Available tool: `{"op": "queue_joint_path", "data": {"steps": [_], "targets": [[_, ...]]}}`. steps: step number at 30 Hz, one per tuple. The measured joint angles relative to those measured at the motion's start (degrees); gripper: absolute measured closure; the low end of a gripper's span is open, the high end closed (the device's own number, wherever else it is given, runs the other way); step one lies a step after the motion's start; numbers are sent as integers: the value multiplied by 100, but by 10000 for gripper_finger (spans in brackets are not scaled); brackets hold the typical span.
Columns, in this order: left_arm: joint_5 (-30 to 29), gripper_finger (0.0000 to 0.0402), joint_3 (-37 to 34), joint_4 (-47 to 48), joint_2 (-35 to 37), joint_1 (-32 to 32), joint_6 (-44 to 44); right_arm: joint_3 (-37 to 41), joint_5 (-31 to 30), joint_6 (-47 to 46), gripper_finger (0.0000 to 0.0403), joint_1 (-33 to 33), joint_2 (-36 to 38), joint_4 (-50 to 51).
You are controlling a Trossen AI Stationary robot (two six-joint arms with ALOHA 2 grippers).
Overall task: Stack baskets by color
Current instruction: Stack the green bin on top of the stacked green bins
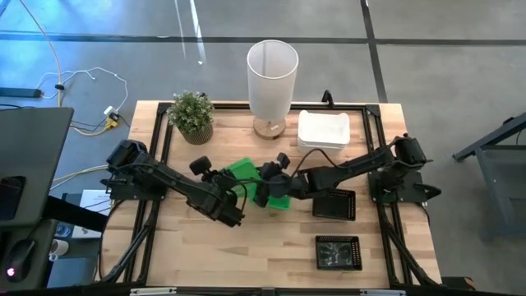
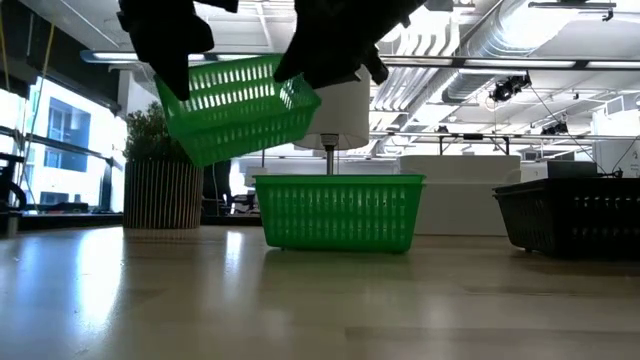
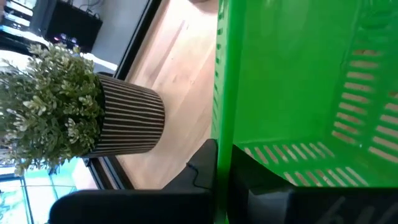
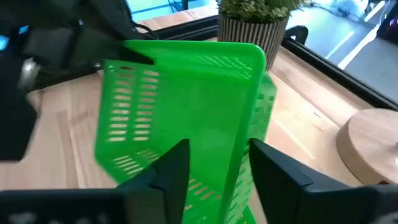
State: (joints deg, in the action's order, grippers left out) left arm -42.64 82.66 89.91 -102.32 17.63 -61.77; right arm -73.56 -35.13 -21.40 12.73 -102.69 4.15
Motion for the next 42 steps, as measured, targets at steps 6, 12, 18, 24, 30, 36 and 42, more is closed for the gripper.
{"op": "queue_joint_path", "data": {"steps": [6,12,18,24,30,36,42], "targets": [[-26,402,3,-50,0,0,49,0,176,-231,341,-167,0,80],[-328,400,3,-87,0,-9,214,0,262,-250,388,-247,0,113],[-403,400,6,-122,0,-99,201,-1,213,-304,398,-249,0,146],[-325,400,6,-146,0,-109,198,-2,212,-345,400,-246,0,189],[-170,400,10,-167,0,-125,196,-4,218,-407,402,-243,0,213],[78,396,10,-166,0,-213,348,-7,214,-410,402,-240,0,226],[215,384,10,-170,0,-231,535,-7,197,-410,402,-238,0,246]]}}
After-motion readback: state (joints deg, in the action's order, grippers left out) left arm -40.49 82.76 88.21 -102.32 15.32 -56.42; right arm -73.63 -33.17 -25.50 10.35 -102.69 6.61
